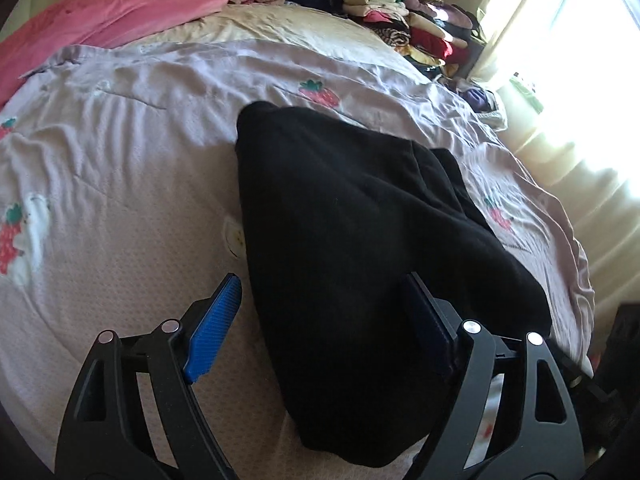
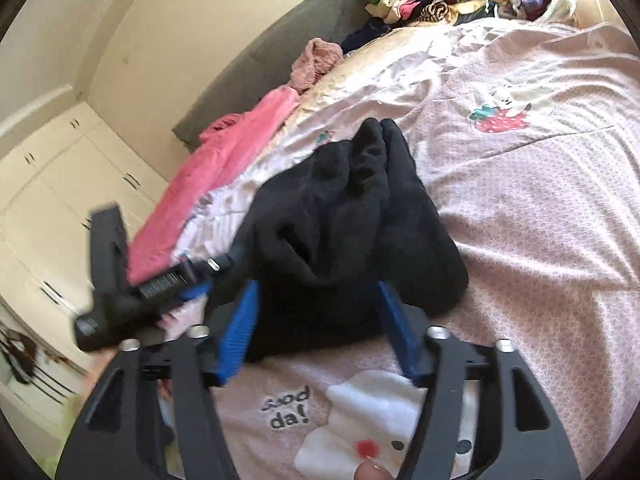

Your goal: Fold small clothes

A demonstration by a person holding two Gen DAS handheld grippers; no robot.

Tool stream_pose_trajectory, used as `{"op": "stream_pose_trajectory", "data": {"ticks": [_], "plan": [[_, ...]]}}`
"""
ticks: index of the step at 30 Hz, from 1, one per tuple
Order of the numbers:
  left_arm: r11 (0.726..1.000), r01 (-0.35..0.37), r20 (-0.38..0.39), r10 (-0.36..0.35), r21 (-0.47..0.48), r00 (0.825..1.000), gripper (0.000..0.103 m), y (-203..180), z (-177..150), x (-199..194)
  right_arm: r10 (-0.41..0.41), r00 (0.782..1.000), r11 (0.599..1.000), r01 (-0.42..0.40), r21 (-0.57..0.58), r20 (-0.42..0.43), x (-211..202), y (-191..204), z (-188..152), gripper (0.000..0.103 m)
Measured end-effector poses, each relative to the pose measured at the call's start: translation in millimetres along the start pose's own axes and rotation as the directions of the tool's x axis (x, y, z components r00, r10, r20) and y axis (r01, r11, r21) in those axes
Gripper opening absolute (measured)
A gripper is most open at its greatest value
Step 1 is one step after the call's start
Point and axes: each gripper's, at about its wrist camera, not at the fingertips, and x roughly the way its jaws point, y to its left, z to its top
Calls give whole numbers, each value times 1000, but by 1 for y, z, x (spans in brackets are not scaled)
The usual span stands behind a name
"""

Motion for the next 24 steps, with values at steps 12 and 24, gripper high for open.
{"op": "stream_pose_trajectory", "data": {"ticks": [12, 24], "plan": [[1000, 11, 17, -11, 18, 1000, 73, -6, -5, -2, 88, 988, 992, -75, 103, -131, 42, -19, 49, 72], [997, 74, 14, -75, 13, 997, 76, -13, -5, -12, 32, 996, 997, -38, -70, -89, 20, -9, 60, 12]]}}
